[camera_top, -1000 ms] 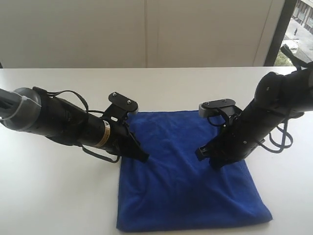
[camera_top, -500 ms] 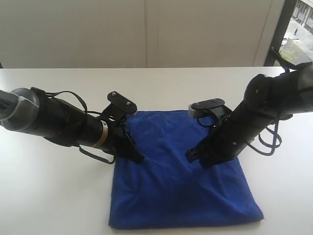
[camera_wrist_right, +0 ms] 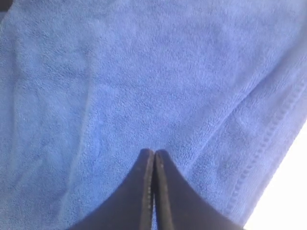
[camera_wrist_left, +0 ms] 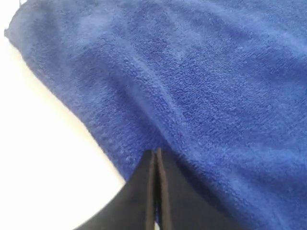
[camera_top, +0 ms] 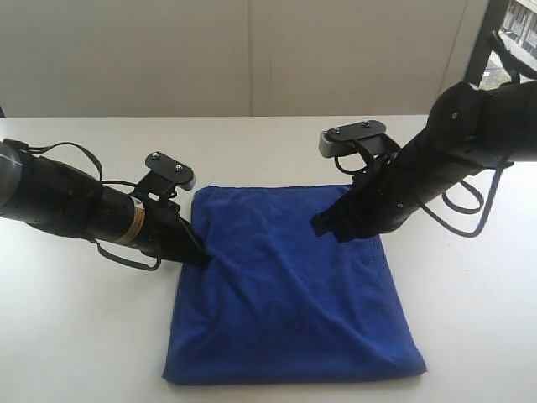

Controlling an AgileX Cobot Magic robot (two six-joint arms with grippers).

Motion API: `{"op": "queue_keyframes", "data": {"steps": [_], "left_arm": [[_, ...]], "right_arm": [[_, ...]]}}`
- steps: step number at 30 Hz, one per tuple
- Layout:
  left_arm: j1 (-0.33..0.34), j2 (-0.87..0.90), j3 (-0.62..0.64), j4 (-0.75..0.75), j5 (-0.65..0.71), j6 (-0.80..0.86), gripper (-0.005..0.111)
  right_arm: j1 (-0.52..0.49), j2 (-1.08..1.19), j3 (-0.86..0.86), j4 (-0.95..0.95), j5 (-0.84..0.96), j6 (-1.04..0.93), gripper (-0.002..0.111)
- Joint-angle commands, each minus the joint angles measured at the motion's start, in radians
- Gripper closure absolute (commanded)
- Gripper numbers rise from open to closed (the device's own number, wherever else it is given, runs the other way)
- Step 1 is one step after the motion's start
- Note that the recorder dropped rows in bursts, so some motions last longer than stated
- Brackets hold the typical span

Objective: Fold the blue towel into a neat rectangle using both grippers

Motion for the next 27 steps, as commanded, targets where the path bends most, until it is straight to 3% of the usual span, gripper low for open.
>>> {"op": "queue_keyframes", "data": {"steps": [1,7,18,27], "left_arm": [[0.010,-0.039,0.008,0.015,-0.067,0.016,0.107],[0.010,-0.082,-0.005,0.015,-0.144,0.007,0.107],[0.010,-0.071,0.076,0.015,-0.014,0.021,0.107],[0.010,-0.068,0.078,0.015,-0.010,0.031,0.107]], "right_arm": [[-0.032,-0.002,-0.003,-0.012,0.034,0.006,0.102],[-0.113,0.012,-0.001,-0.014,0.108,0.006,0.072],[-0.116,0.090,0.051,-0.026,0.043,0.006,0.075],[-0.116,0.123,0.051,-0.024,0.032,0.006,0.075]]}}
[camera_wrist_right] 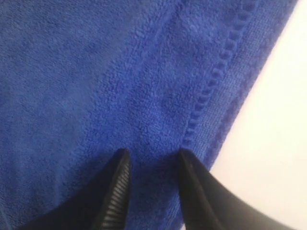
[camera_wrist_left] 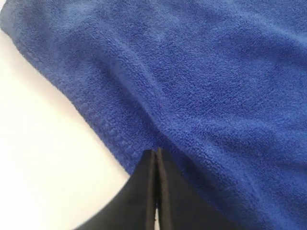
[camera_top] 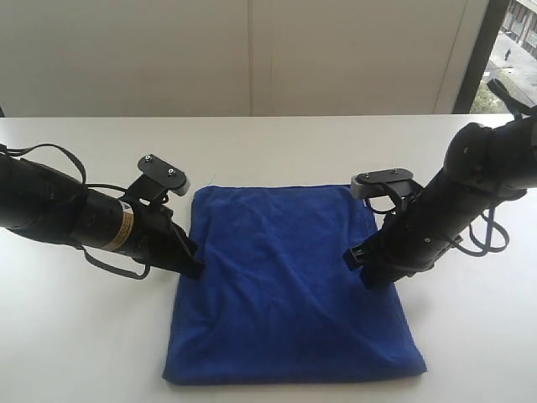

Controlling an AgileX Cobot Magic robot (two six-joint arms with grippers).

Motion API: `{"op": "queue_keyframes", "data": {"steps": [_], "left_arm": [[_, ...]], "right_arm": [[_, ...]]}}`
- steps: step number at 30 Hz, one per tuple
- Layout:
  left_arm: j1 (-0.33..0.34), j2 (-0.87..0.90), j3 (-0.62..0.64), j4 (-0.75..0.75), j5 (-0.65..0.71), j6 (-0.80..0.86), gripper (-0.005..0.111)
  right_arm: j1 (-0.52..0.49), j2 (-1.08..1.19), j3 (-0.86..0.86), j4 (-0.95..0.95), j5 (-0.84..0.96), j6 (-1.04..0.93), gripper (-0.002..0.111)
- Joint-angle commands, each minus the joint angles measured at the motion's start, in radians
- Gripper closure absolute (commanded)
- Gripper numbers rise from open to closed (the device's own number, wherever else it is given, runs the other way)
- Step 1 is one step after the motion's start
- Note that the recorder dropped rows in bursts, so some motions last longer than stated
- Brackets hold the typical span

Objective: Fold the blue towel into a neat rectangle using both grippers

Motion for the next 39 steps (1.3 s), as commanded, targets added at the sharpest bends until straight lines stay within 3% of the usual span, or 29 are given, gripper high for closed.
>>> {"op": "queue_keyframes", "data": {"steps": [1,8,16,33,39], "left_arm": [[0.001,0.002,0.007,0.010,0.014,0.006,0.107],[0.001,0.063,0.007,0.010,-0.002,0.006,0.107],[0.001,0.082,0.007,0.010,-0.009,0.006,0.107],[0.001,0.082,0.007,0.010,0.001,0.006,0.107],[0.001,0.082,0.007,0.010,0.001,0.006,0.107]], "right_arm": [[-0.006,0.004,0.004,-0.001,-0.015,-0.001,0.075],[-0.006,0.006,0.004,0.000,-0.016,0.000,0.077],[-0.006,0.006,0.004,0.000,-0.017,0.000,0.096],[-0.010,-0.002,0.002,-0.098,-0.002,0.055,0.096],[-0.010,-0.002,0.002,-0.213,-0.002,0.163,0.096]]}}
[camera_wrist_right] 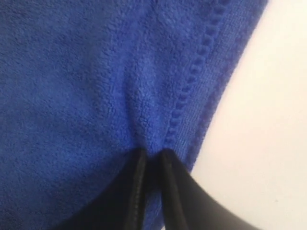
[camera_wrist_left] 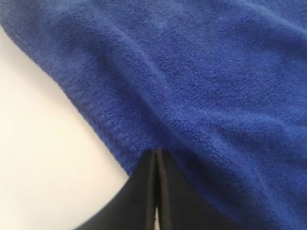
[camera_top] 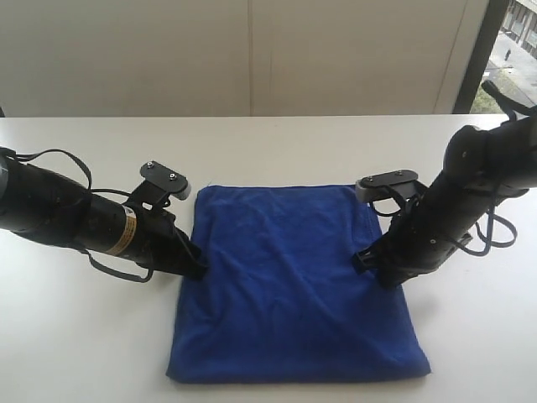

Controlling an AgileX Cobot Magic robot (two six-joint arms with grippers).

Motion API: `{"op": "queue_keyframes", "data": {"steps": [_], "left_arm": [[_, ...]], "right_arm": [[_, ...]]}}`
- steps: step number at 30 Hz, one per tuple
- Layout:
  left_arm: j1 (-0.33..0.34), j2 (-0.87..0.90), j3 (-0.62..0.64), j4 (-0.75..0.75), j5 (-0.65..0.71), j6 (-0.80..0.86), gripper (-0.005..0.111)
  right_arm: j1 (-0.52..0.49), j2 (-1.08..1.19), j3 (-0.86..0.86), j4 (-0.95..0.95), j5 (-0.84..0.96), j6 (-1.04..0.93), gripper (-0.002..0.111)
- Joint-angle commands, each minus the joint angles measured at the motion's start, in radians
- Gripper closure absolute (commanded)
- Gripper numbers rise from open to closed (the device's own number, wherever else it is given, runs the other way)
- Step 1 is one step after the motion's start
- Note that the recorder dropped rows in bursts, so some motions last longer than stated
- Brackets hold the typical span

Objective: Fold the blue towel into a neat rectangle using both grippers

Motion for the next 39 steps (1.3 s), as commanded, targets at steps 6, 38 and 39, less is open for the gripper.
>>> {"op": "queue_keyframes", "data": {"steps": [6,38,39], "left_arm": [[-0.002,0.033,0.014,0.026,0.028,0.002,0.107],[-0.002,0.033,0.014,0.026,0.028,0.006,0.107],[-0.002,0.033,0.014,0.026,0.028,0.006,0.107]], "right_arm": [[-0.010,-0.006,0.002,-0.081,0.011,0.052,0.096],[-0.010,-0.041,0.002,-0.348,0.019,0.307,0.086],[-0.010,-0.055,0.002,-0.348,0.013,0.307,0.086]]}}
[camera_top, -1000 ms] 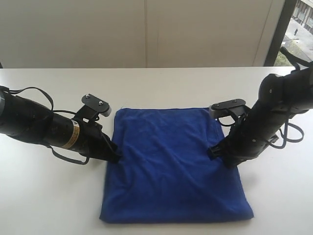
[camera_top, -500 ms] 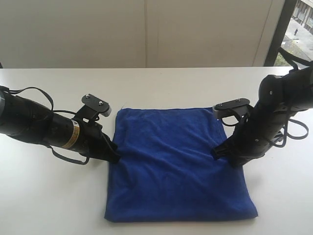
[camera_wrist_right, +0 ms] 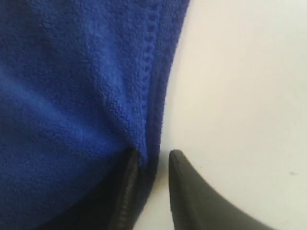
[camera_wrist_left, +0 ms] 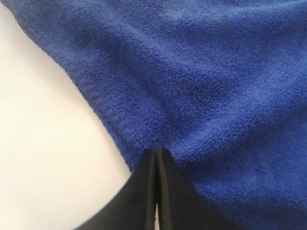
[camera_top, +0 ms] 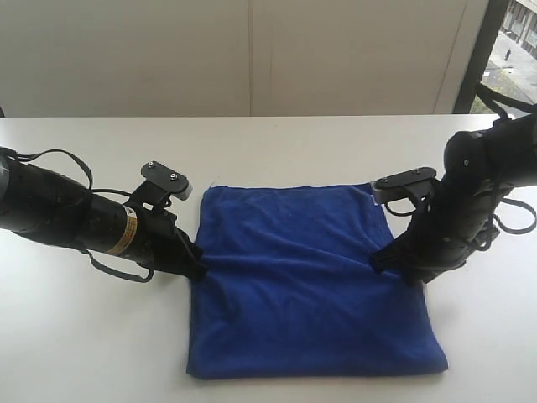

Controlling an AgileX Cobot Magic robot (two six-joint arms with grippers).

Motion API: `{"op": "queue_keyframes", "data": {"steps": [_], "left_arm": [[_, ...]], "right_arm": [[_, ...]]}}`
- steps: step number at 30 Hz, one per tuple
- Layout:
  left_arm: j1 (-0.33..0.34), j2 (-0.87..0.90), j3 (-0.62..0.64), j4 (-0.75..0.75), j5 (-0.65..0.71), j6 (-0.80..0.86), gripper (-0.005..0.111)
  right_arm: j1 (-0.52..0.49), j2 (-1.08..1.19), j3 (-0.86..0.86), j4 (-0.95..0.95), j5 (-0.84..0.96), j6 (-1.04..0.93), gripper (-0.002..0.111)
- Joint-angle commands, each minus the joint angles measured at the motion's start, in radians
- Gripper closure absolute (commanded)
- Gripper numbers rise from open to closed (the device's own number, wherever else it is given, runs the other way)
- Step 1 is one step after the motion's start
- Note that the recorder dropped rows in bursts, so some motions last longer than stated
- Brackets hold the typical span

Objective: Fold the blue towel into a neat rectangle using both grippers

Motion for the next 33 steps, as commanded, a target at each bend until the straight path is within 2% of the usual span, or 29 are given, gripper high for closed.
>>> {"op": "queue_keyframes", "data": {"steps": [1,6,9,16,21,33], "left_arm": [[-0.002,0.031,0.016,0.028,0.030,0.004,0.107],[-0.002,0.031,0.016,0.028,0.030,0.004,0.107],[-0.002,0.015,0.012,0.028,0.022,0.003,0.107],[-0.002,-0.057,-0.030,0.028,0.012,0.002,0.107],[-0.002,-0.067,-0.069,0.028,0.091,0.008,0.107],[-0.002,0.046,-0.130,-0.037,0.097,0.062,0.107]], "right_arm": [[-0.010,-0.055,0.002,-0.046,0.000,0.006,0.086],[-0.010,-0.133,0.002,-0.033,-0.063,0.006,0.086],[-0.010,-0.143,0.002,0.055,-0.108,-0.053,0.087],[-0.010,-0.100,-0.002,0.403,-0.196,-0.375,0.108],[-0.010,-0.015,-0.062,0.417,-0.206,-0.392,0.108],[-0.010,0.104,-0.130,0.417,-0.227,-0.400,0.108]]}}
